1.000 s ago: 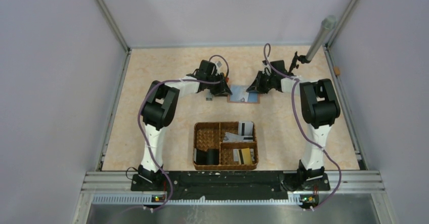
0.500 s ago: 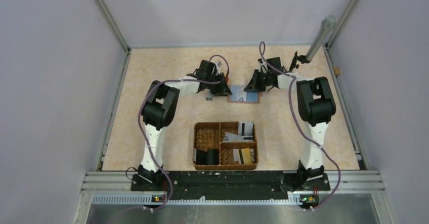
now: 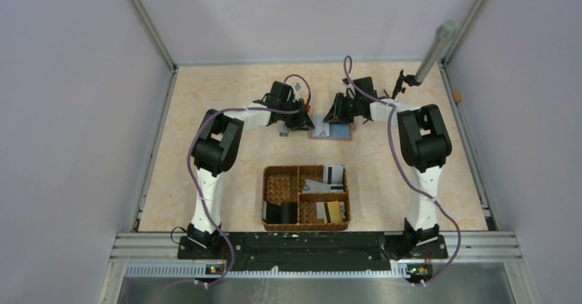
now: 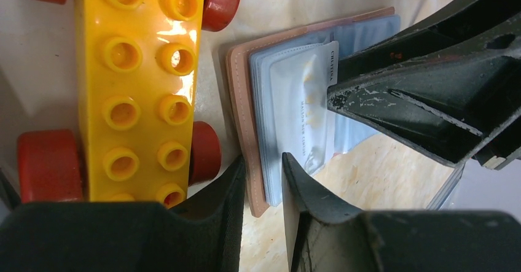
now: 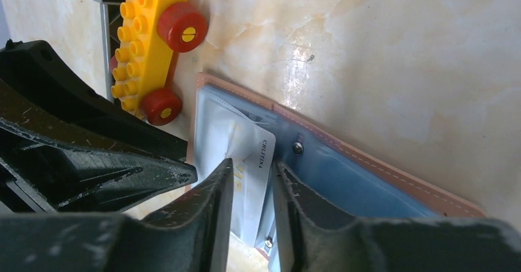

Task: Put the credit cards into the card holder
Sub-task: Insert the credit card into the card holder.

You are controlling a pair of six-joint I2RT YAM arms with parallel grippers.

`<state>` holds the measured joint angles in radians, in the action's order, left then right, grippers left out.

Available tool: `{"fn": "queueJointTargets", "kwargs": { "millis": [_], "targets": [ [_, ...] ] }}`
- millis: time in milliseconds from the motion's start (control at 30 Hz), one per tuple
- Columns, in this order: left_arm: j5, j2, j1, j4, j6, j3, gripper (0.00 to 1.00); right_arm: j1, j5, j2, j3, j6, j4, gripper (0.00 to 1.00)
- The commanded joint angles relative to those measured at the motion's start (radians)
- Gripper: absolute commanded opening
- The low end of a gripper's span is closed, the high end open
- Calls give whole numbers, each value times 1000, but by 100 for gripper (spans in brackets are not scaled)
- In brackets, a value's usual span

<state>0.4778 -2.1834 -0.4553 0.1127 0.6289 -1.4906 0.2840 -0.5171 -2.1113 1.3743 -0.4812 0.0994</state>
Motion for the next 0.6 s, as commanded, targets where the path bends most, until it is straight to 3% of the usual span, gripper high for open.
{"fn": "queueJointTargets", "kwargs": {
  "millis": [0, 133, 267, 567],
  "targets": [
    [-28, 7, -9, -37, -1, -2, 29, 19, 114, 68, -23, 39, 52, 33],
    [-31, 9, -9, -39, 6, 3, 29, 19, 134, 116, -45, 42, 49, 40],
    [-31, 17, -9, -44, 5, 9, 29, 21, 141, 134, -57, 36, 48, 41],
    [-9, 17, -10, -64, 15, 15, 28, 70, 116, 101, -27, 0, 31, 27]
  ]
}}
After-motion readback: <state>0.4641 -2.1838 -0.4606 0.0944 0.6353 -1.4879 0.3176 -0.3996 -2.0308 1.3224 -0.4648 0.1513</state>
